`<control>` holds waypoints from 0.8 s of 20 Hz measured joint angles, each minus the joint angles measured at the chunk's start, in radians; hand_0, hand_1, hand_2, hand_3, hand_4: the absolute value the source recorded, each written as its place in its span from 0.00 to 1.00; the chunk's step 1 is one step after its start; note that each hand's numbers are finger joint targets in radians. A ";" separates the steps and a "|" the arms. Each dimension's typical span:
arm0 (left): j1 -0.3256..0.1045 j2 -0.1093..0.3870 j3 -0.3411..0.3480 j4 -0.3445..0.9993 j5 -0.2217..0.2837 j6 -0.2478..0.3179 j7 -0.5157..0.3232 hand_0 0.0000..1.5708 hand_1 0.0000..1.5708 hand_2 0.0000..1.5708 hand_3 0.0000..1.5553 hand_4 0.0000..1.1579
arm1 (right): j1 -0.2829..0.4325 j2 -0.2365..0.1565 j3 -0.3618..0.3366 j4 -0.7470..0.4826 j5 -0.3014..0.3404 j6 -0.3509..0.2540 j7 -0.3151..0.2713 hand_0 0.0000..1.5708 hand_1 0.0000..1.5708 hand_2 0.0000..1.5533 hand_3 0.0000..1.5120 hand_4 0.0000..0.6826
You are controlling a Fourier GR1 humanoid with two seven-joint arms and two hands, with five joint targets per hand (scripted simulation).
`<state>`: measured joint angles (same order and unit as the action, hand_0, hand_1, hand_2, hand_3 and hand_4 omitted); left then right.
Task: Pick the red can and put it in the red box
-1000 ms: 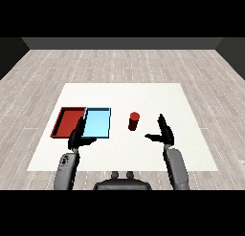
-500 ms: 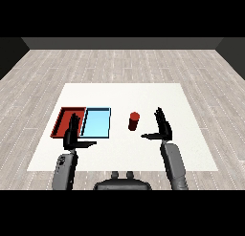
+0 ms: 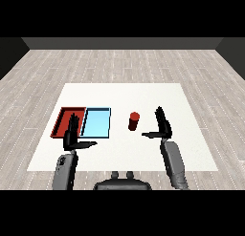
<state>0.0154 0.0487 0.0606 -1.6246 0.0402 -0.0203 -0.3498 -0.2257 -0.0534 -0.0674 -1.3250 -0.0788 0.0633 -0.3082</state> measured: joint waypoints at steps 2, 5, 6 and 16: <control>0.011 -0.003 -0.005 -0.005 -0.004 -0.002 -0.013 0.00 0.00 0.00 0.00 0.00 | -0.011 0.003 -0.005 0.031 -0.002 -0.001 -0.023 0.00 0.00 0.00 0.00 0.00; 0.014 -0.004 -0.003 0.012 -0.011 0.000 -0.037 0.00 0.00 0.00 0.00 0.00 | -0.002 0.007 -0.006 0.051 -0.010 0.006 -0.042 0.00 0.00 0.00 0.00 0.00; 0.021 -0.004 -0.005 0.005 -0.011 -0.003 -0.038 0.00 0.00 0.00 0.00 0.00 | -0.014 0.006 -0.011 0.073 -0.015 0.011 -0.054 0.00 0.00 0.00 0.00 0.00; 0.017 -0.006 -0.003 0.004 0.000 -0.006 -0.022 0.00 0.00 0.00 0.00 0.00 | -0.106 0.024 -0.012 0.152 -0.031 -0.015 -0.023 0.00 0.00 0.00 0.00 0.00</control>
<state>0.0321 0.0424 0.0576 -1.6202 0.0399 -0.0259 -0.3721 -0.3318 -0.0298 -0.0797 -1.1732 -0.1096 0.0479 -0.3316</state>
